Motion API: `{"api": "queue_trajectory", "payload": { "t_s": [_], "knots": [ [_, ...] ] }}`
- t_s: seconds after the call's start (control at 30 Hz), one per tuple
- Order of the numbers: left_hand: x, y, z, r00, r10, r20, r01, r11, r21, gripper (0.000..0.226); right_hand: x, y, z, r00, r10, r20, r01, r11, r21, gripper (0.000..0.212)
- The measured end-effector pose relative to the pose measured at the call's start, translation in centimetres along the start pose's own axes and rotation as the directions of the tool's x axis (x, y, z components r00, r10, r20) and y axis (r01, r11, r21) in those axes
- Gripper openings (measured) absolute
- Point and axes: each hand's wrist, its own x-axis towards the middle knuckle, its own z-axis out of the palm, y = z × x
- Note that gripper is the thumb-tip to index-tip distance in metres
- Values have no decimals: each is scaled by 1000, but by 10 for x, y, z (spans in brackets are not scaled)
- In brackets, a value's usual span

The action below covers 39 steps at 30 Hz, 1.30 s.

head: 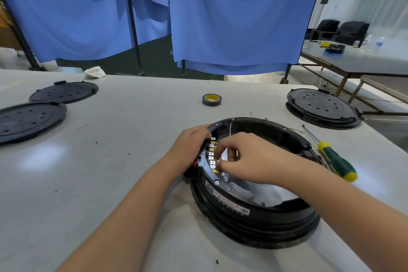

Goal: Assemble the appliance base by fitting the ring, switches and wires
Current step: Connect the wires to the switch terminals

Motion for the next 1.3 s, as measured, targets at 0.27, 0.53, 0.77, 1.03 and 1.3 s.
{"api": "queue_trajectory", "payload": {
  "t_s": [0.27,0.53,0.77,1.03,1.3],
  "knots": [
    [1,-1,0,1000,8,-16,-8,1000,11,27,3,4,3,1000,4,-11,-3,995,99,3],
    [1,-1,0,998,53,-21,-53,998,31,27,5,9,3,999,0,-35,4,995,104,10],
    [0,-1,0,998,57,-17,-57,998,22,26,4,10,-3,1000,9,-17,-6,988,154,23],
    [0,0,1,999,27,-27,-26,999,21,27,6,17,-6,997,62,-56,-36,926,377,13],
    [-2,2,1,999,36,-18,-36,999,-3,24,7,16,-10,996,74,-50,-47,911,410,7]
  ]
}}
